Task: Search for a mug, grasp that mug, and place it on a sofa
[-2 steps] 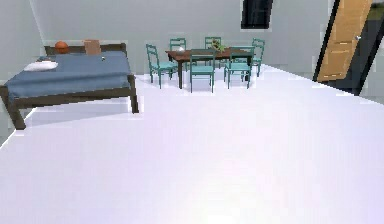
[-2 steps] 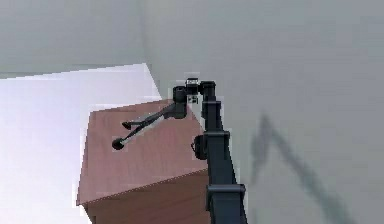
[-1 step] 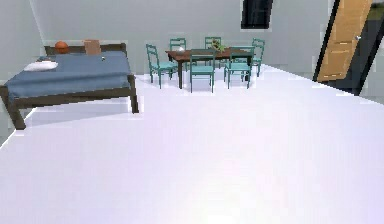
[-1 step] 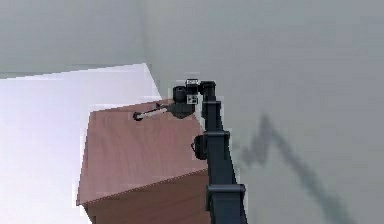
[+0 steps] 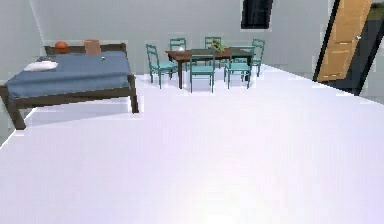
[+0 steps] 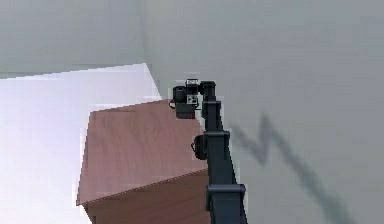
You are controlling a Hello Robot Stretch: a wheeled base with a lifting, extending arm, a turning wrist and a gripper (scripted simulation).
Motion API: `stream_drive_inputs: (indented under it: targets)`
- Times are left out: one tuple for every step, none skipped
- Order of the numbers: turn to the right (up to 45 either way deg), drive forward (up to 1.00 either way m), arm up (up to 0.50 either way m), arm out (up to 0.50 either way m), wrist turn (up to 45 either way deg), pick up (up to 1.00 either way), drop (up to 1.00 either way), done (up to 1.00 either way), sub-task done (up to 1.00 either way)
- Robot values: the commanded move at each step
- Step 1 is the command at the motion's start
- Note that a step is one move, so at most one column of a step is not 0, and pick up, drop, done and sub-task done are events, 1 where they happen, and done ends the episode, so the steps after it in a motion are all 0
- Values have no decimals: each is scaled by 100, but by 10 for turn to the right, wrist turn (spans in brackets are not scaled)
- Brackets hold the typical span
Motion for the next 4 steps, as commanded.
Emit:
stream_drive_inputs:
  targets:
    - [0,0,0,0,180,0,0,0,0]
    - [0,0,-30,0,0,0,0,0,0]
    - [0,0,0,0,0,100,0,0,0]
    - [0,0,10,0,0,0,0,0,0]
